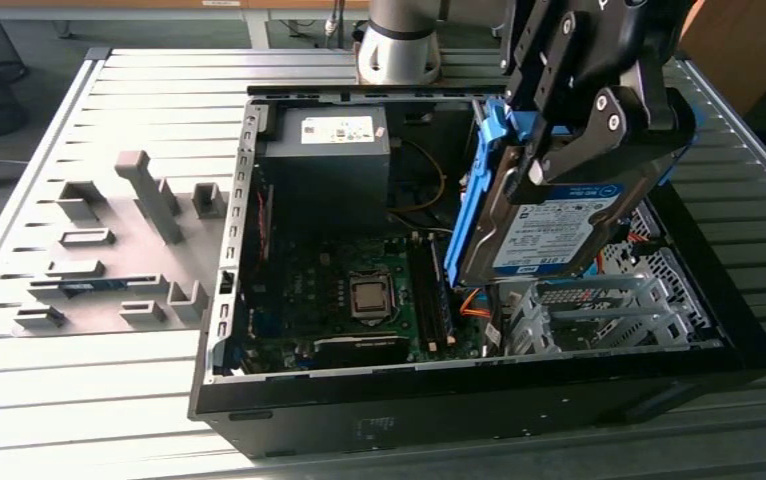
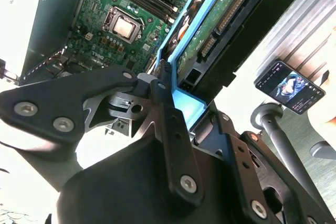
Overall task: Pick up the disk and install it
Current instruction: 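Insert the disk into the insertion slot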
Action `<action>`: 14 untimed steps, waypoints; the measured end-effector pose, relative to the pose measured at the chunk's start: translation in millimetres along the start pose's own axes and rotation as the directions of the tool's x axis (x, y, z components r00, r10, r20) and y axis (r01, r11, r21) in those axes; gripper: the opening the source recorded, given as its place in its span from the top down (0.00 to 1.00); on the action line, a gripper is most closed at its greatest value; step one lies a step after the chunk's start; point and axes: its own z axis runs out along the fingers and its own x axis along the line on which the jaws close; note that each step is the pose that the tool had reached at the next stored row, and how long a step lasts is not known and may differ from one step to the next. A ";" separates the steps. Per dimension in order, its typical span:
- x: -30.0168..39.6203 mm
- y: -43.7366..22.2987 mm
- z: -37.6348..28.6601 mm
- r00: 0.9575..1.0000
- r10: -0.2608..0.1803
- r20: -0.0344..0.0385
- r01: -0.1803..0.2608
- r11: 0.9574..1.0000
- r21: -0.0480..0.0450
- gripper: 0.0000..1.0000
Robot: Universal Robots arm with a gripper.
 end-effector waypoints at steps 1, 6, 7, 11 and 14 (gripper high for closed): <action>0.0 -0.1 0.0 1.000 0.000 0.000 0.000 1.000 0.000 0.64; 0.0 -3.5 0.0 1.000 0.000 0.000 0.000 1.000 0.000 0.64; 0.0 -4.9 0.0 1.000 0.000 0.000 0.000 1.000 0.000 0.64; -0.1 -13.2 -0.2 1.000 0.000 0.000 0.000 1.000 0.000 0.64; -0.1 -18.1 -0.2 1.000 0.000 0.000 0.000 1.000 0.000 0.64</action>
